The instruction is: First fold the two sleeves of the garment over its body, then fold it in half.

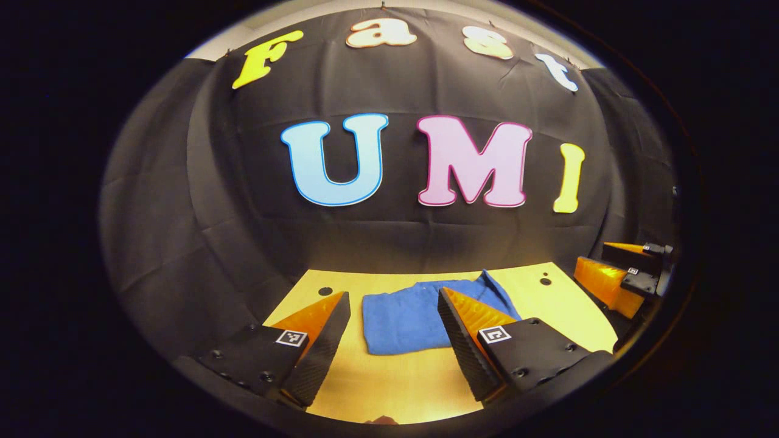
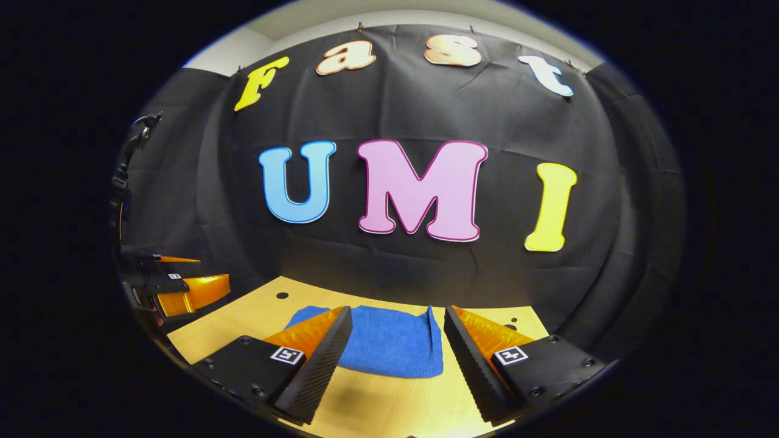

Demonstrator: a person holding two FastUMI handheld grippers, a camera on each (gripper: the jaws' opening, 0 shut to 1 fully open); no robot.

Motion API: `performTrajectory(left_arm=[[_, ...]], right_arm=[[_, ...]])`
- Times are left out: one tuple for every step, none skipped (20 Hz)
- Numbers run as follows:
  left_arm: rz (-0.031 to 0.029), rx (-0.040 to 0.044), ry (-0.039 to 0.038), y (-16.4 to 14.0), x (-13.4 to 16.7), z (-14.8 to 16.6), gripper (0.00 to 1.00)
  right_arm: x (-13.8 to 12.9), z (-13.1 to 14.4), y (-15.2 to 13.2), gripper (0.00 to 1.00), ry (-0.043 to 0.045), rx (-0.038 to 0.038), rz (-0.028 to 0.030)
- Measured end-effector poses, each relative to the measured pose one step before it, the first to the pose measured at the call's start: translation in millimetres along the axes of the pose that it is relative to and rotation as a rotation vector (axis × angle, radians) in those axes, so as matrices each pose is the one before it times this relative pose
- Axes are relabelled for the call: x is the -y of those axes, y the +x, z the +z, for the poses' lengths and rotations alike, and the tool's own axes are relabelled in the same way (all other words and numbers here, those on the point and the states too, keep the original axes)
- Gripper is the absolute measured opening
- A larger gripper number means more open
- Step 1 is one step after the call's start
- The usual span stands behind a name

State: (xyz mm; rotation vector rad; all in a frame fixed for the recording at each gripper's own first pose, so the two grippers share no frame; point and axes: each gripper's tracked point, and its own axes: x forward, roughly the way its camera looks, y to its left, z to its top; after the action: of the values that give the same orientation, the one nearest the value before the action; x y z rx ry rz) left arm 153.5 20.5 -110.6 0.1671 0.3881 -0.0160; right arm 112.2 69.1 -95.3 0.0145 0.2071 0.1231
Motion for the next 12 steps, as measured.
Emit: performTrajectory(left_arm=[[0.00134,0.02773,0.02927,-17.68,-0.27,-2.25,0.85],[0.00314,0.02551,0.03304,-16.13,0.62,-0.05,0.85],[-0.01777,0.0113,0.02012,-14.11,5.85,-5.08,0.85],[-0.02802,-0.00485,-0.00437,-15.48,8.72,-4.72,0.84],[-0.02215,0.00333,-0.01729,-16.13,6.77,-3.85,0.84],[-0.01306,0.01633,-0.01859,-14.69,4.98,-0.41,0.84],[-0.00117,0.02443,-0.01448,-10.5,1.79,0.73,0.84],[0.00459,0.04066,-0.0155,-8.02,0.52,3.88,0.84],[0.00624,0.01624,-0.01001,-8.51,0.04,-1.04,0.83],[0.01431,0.00488,0.00244,-5.65,-1.75,0.59,0.82],[0.01896,0.00515,0.01023,-5.68,-6.32,-2.15,0.79],[0.01585,0.00857,0.00582,-5.25,-5.57,0.26,0.86]], right_arm=[[-4.39,-0.47,-18.63,0.97,0.01078,0.00497,-0.00097],[-0.87,0.98,-13.82,0.96,0.00222,0.00286,-0.00203],[-1.93,-3.21,-15.35,0.96,0.00074,-0.0074,-0.00223],[-5.78,-3.16,-12.72,0.96,0.00231,-0.01391,0.00642],[-5.39,-3.04,-9.51,0.96,0.01414,-0.01383,0.00482],[-3.71,2.37,-5.35,0.97,0.0119,0.00554,0.00644],[-4.84,2.67,-3.67,0.97,0.00744,0.00738,0.00524],[-3.77,1.44,-2.2,0.96,-0.00374,0.00591,0.0035],[-4.08,1.51,-2.05,0.97,-0.01154,0.00255,0.00193],[-4.01,2.35,-0.36,0.97,-0.00779,0.00284,0.00661],[-7.1,3.24,-0.63,0.96,-0.01144,0.00954,0.0127],[-5.66,3.41,0.81,0.97,-0.01165,0.00283,0.01049]])
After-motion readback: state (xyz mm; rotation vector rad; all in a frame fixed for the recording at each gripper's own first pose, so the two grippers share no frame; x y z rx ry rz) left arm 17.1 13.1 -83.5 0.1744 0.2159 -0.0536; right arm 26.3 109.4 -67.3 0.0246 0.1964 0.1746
